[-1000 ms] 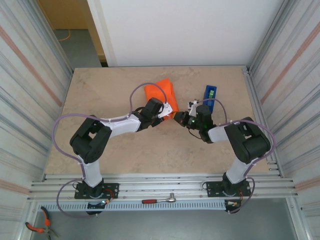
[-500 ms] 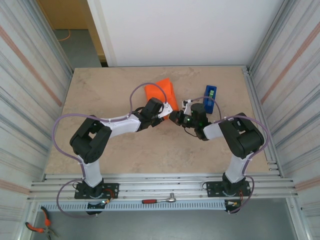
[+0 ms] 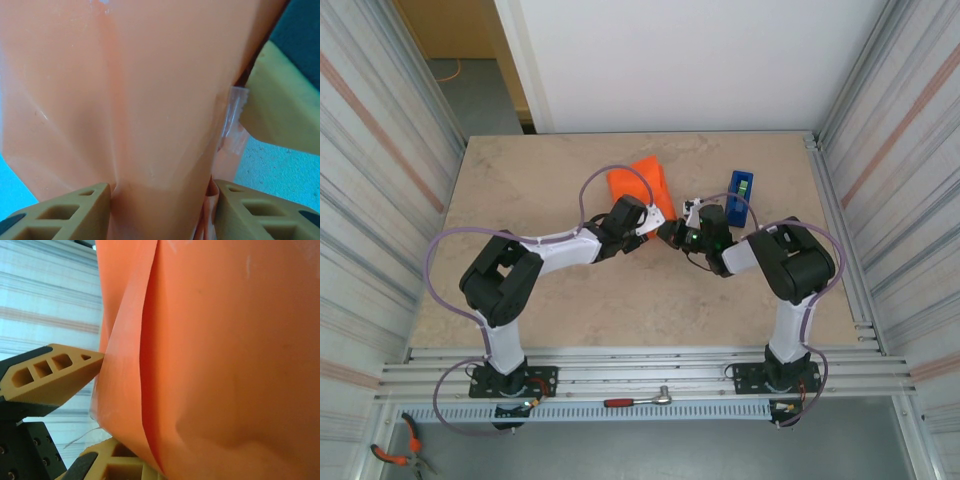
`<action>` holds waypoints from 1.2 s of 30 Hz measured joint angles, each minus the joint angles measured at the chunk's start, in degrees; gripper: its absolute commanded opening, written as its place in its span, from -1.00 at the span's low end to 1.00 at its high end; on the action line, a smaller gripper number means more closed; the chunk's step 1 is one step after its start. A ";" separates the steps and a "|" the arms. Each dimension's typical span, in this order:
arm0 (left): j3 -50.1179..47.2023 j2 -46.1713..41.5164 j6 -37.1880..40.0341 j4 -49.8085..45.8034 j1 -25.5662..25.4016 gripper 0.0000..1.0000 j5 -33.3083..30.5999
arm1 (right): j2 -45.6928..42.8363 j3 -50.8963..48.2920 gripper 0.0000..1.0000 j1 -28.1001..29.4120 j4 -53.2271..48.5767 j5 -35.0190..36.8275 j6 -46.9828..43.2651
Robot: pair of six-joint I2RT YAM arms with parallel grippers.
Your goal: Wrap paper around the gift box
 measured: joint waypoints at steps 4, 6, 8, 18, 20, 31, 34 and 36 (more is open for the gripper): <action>0.02 0.00 0.00 0.00 0.02 0.08 0.00 | 0.11 -0.02 -1.00 0.00 0.28 -0.20 0.13; 0.02 0.00 0.00 0.00 0.02 0.08 0.00 | 0.09 -0.26 -1.00 -0.04 0.55 -0.22 0.13; 0.02 0.00 0.00 0.00 0.02 0.08 0.00 | -0.13 -0.98 -1.00 -0.28 0.81 -0.20 0.13; 0.02 0.00 0.00 -0.02 0.02 0.08 0.00 | -1.29 -3.96 -1.00 -0.59 0.55 -0.20 0.11; 0.02 0.00 0.02 -0.02 0.02 0.08 0.00 | -0.72 -3.50 -1.00 -0.59 0.63 -0.20 0.11; 0.02 0.00 0.00 -0.02 0.02 0.08 -0.09 | 2.58 0.24 -1.00 -0.66 0.63 -0.81 0.11; 0.02 0.00 0.00 -0.02 0.02 0.08 -0.09 | 1.55 -0.48 -1.00 -0.66 0.20 -1.18 0.11; 0.00 -0.02 0.00 -0.02 0.04 0.08 -0.07 | -0.07 -1.49 -1.00 -0.63 -0.13 -1.33 0.11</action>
